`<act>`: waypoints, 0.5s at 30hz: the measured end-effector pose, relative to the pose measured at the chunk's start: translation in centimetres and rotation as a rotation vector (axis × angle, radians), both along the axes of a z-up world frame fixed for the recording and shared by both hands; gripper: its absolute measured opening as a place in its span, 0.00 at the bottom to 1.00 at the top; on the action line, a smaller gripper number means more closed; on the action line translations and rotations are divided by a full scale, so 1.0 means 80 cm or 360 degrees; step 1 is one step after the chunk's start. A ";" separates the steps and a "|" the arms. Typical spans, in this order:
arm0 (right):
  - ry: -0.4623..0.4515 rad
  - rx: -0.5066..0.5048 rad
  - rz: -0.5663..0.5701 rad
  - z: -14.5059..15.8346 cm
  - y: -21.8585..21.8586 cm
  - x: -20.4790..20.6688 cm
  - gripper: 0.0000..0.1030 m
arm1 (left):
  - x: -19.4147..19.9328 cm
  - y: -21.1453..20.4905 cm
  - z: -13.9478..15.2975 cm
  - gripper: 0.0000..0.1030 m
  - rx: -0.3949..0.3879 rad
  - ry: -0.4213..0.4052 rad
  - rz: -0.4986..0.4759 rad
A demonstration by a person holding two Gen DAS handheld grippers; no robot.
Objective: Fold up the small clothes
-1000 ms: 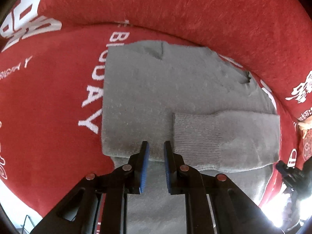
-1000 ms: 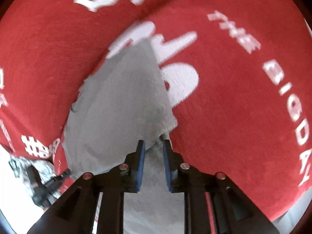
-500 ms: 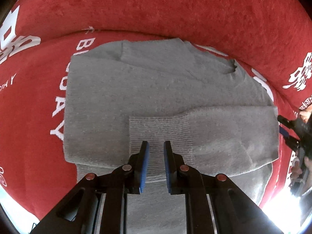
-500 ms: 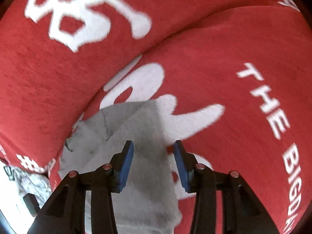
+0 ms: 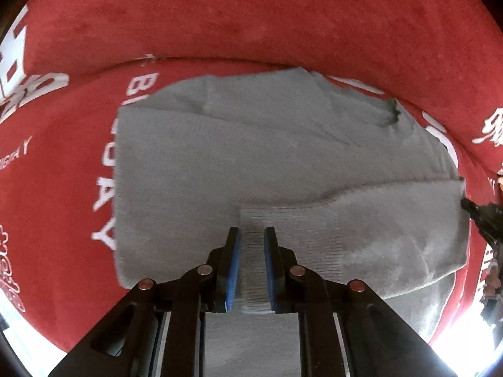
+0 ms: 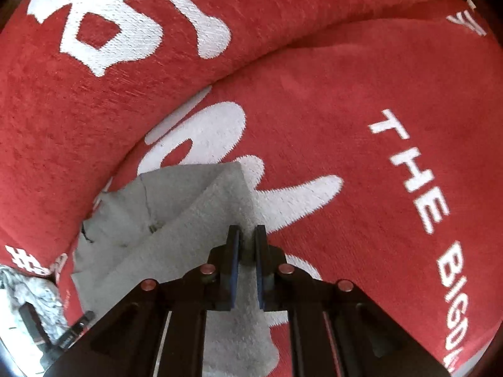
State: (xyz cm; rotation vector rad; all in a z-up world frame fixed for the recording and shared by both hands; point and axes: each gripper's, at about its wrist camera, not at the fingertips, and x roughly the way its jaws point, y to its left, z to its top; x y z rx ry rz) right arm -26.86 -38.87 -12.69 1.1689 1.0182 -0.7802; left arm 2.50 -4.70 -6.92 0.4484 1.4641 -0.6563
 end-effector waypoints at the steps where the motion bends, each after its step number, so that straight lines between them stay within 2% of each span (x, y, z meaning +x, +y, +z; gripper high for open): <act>1: 0.0010 -0.0014 -0.0002 0.006 0.002 -0.001 0.09 | 0.002 0.003 0.004 0.16 -0.0002 -0.0001 0.0005; 4: -0.0018 -0.0061 0.0017 0.033 0.016 -0.011 0.09 | 0.000 0.010 0.016 0.16 -0.0007 -0.0023 -0.0026; 8: -0.0092 -0.0024 0.0115 0.052 0.045 -0.018 0.09 | -0.017 0.008 0.017 0.16 -0.0001 -0.0011 -0.0102; 12: -0.0029 0.0042 0.0254 0.034 0.083 -0.006 0.09 | -0.036 0.005 -0.003 0.16 0.0050 0.0021 -0.0142; 15: 0.0045 0.0039 0.0314 0.011 0.096 -0.003 0.05 | -0.043 0.003 -0.006 0.18 0.0047 -0.0069 -0.0206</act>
